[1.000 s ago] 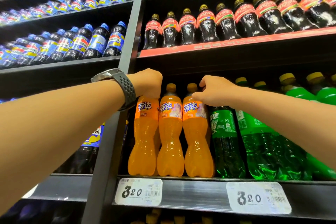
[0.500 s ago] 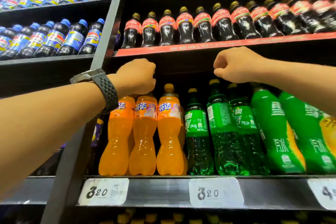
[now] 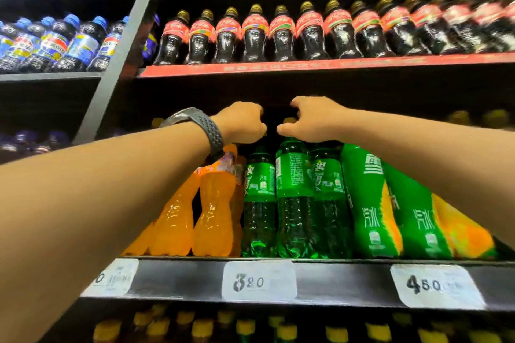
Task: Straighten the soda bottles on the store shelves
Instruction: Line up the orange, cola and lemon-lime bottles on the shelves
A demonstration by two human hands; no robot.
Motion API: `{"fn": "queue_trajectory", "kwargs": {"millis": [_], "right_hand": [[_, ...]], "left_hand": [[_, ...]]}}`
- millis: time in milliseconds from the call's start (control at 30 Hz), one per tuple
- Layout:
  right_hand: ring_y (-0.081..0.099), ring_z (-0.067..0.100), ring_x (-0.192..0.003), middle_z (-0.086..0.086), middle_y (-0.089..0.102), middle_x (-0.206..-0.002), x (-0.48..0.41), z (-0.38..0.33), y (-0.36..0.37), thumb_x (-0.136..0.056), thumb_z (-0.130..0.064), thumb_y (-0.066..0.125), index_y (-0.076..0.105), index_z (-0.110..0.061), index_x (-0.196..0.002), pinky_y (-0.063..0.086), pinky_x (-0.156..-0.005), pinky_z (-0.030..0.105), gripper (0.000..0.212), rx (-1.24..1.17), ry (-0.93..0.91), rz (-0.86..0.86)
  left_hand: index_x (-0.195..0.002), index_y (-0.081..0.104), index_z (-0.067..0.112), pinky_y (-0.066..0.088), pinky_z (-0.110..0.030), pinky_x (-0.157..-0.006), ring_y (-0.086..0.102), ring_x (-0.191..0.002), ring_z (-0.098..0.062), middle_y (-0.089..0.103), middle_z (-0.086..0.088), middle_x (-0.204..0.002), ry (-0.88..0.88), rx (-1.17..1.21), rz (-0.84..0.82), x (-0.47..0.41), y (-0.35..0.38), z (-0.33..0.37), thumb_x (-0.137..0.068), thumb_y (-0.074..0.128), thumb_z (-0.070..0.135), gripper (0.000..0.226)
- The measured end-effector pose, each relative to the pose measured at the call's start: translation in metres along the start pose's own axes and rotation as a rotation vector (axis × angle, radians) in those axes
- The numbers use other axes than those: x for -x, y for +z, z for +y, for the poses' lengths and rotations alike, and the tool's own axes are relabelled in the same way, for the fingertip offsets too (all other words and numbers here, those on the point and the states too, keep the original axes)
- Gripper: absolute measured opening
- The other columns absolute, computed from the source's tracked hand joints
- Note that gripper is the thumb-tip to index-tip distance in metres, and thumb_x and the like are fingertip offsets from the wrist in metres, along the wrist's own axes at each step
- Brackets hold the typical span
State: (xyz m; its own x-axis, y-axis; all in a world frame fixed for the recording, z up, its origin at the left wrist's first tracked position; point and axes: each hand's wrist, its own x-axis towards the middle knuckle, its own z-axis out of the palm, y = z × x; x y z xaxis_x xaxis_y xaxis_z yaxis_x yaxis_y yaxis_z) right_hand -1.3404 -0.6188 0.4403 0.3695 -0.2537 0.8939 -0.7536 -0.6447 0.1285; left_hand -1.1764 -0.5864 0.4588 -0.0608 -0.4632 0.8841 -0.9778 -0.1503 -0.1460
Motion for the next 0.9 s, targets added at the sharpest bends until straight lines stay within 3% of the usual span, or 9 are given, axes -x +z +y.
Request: {"fn": "queue_trajectory", "kwargs": {"millis": [133,233,400,500,667,767,900], "right_hand": [[0.053,0.026,-0.11,0.009,0.054,-0.126,0.0,-0.003,0.007,-0.085,-0.052,0.059,0.041,-0.009,-0.137,0.049,-0.088,0.036,0.07,-0.034,-0.015,-0.039],[0.054,0.026,-0.111,0.009,0.055,-0.126,-0.001,-0.003,0.01,-0.087,-0.047,0.059,0.043,-0.009,-0.135,0.048,-0.088,0.035,0.064,-0.015,-0.028,-0.065],[0.054,0.026,-0.105,0.009,0.057,-0.12,-0.005,0.001,0.01,-0.09,-0.041,0.056,0.049,-0.012,-0.128,0.047,-0.083,0.033,0.047,-0.038,0.006,-0.029],[0.058,0.026,-0.099,0.01,0.061,-0.113,-0.01,-0.002,0.009,-0.091,-0.038,0.057,0.053,-0.009,-0.123,0.048,-0.081,0.033,0.043,-0.033,0.017,-0.035],[0.065,0.029,-0.095,0.016,0.069,-0.103,-0.021,-0.008,0.009,-0.091,-0.023,0.054,0.064,-0.005,-0.111,0.05,-0.074,0.029,0.03,0.021,0.076,-0.049],[0.067,0.029,-0.087,0.016,0.07,-0.096,-0.025,-0.008,0.009,-0.088,-0.018,0.054,0.067,-0.005,-0.105,0.055,-0.073,0.03,0.026,0.021,0.106,-0.044],[0.064,0.03,-0.094,0.014,0.068,-0.103,-0.032,-0.012,0.014,-0.087,-0.019,0.057,0.067,-0.007,-0.106,0.056,-0.081,0.035,0.024,-0.003,0.091,-0.014]], "left_hand": [[-0.135,0.049,0.014,0.049,-0.041,-0.094,0.056,-0.114,-0.028,0.056,-0.012,-0.13,-0.043,0.004,-0.089,-0.005,0.007,0.008,-0.09,0.05,0.033,0.049],[-0.132,0.051,0.011,0.05,-0.039,-0.092,0.058,-0.109,-0.027,0.059,-0.012,-0.125,-0.042,0.002,-0.124,-0.008,0.012,0.008,-0.093,0.049,0.03,0.044],[-0.102,0.063,0.005,0.041,-0.027,-0.06,0.056,-0.079,-0.022,0.065,-0.011,-0.097,-0.008,0.043,-0.113,-0.013,0.013,0.007,-0.094,0.051,0.028,0.027],[-0.099,0.063,0.005,0.038,-0.026,-0.049,0.053,-0.068,-0.018,0.06,-0.006,-0.084,0.004,0.085,-0.075,-0.013,0.012,0.006,-0.089,0.059,0.023,0.021],[-0.107,0.068,0.004,0.049,-0.031,-0.07,0.062,-0.093,-0.026,0.067,-0.014,-0.104,0.036,0.135,-0.074,-0.016,0.006,0.003,-0.086,0.066,0.023,0.029],[-0.104,0.068,0.003,0.046,-0.031,-0.073,0.061,-0.095,-0.029,0.067,-0.015,-0.104,0.035,0.123,-0.07,-0.017,0.006,-0.001,-0.086,0.066,0.029,0.032],[-0.104,0.065,0.004,0.043,-0.03,-0.07,0.061,-0.097,-0.029,0.066,-0.014,-0.104,0.032,0.06,-0.047,-0.017,0.005,-0.005,-0.088,0.064,0.036,0.036]]}}
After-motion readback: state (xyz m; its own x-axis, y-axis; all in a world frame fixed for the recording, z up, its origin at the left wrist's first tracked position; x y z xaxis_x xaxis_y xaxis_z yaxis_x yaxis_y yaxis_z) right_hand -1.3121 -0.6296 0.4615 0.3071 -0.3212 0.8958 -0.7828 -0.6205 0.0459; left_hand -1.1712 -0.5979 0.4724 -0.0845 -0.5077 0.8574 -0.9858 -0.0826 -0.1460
